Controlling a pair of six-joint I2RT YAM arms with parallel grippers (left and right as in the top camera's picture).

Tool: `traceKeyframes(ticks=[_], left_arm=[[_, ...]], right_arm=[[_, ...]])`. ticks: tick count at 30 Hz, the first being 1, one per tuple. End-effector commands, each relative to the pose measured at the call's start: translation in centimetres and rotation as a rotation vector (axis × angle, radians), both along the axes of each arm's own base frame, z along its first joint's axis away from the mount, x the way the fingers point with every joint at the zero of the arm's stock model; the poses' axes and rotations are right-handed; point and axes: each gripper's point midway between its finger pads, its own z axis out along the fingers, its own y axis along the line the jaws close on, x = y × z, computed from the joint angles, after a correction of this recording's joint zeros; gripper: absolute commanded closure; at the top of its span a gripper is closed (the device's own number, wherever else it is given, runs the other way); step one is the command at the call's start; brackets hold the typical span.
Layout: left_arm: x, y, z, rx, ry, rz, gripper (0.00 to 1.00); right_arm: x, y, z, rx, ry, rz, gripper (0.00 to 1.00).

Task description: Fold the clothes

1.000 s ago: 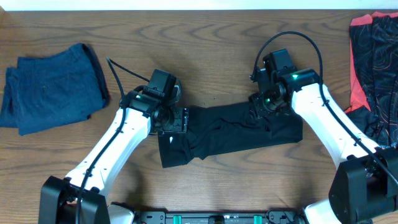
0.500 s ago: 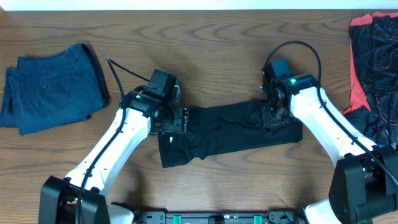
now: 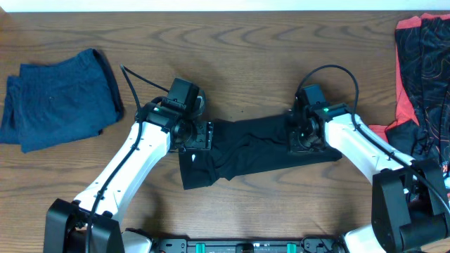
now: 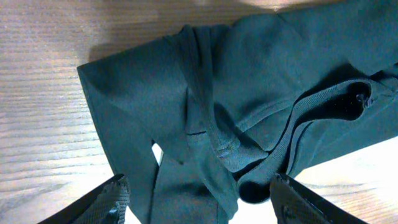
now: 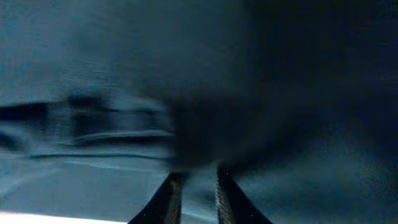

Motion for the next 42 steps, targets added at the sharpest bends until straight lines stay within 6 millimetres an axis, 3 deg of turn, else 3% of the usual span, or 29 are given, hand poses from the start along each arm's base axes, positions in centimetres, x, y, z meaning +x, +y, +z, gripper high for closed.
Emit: traceKeyframes(ticks=[1,4,11,13,17,25,31,35,42], left_arm=[[-0.2,0.4,-0.4,0.021,0.004,-0.005,0.26],[-0.1,0.4,-0.4,0.02,0.003,-0.005,0.26],[-0.1,0.4,-0.4,0.02,0.003,-0.005,0.26],[-0.1,0.3,-0.4,0.02,0.002,-0.005,0.26],[-0.1,0.3,-0.4,0.02,0.001,-0.005,0.26],[-0.1,0.3,-0.4,0.019,0.0,-0.005,0.26],[-0.1,0.3,-0.4,0.019,0.0,-0.005,0.26],[-0.1,0.3,-0.4,0.019,0.0,-0.005,0.26],[-0.1,0.3,-0.4,0.019,0.0,-0.005,0.26]], right_arm=[[-0.5,3.4,0.5,0.172,0.008,0.098,0.8],[-0.3,3.6,0.5,0.17,-0.005,0.104,0.76],[-1.3,1.1,-0.3,0.033,0.039,0.075,0.55],[-1.4,0.6,-0.4,0.006,0.041,0.063,0.54],[-1.1,-0.1,-0.5,-0.034,0.03,0.041,0.61],[-1.0,-0.4,-0.6,-0.088,0.018,0.013,0.97],[-1.5,0.7,-0.6,-0.076,0.02,0.058,0.99],[-3.3,3.7,-0.3,0.029,0.052,0.226,0.99],[-5.9,3.9,-0.4,-0.017,0.129,0.278,0.99]])
